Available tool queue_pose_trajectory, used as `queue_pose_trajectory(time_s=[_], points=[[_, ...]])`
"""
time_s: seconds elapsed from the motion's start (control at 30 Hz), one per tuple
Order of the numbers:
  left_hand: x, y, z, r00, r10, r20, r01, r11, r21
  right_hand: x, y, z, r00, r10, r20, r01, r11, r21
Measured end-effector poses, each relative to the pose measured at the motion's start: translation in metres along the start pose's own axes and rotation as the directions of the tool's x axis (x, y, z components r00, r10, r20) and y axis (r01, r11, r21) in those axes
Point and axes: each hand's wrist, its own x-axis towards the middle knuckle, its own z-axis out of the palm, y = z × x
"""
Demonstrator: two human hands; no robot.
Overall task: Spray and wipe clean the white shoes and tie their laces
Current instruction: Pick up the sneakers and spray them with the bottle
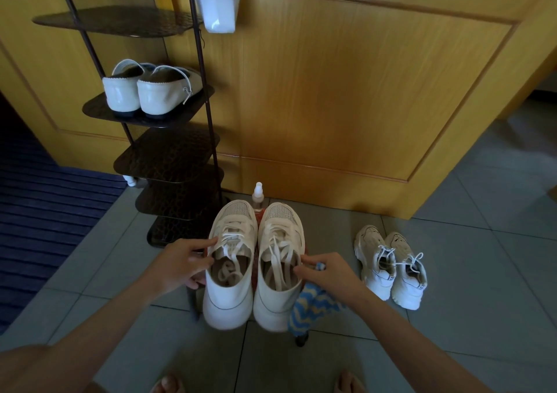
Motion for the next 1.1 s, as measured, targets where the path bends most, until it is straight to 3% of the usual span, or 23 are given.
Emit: queue_pose_trajectory(time_s=[0.37,0.7,0.87,1.1], points=[[0.002,0.001,-0.001,1.000,-0.025,0.016,0.024,0.999,0.048,-0.001,-0.016,-0.011,0.993,0.091,0.068,-0.084,0.992,-0.097],[0.004,0.007,0.003,0.994,-0.111,-0.020,0.111,0.994,0.024,0.004,-0.028,-0.017,0.981,0.195,0.000,-0.190,0.957,-0.220],[0.003,0.006,0.002,0.995,-0.095,-0.023,0.096,0.994,0.051,0.008,-0.024,-0.001,0.989,0.143,-0.044,-0.149,0.922,-0.359],[0.003,0.008,0.001,0.999,-0.052,0.000,0.051,0.993,0.102,0.007,-0.024,-0.002,0.991,0.129,-0.040,-0.135,0.918,-0.373]])
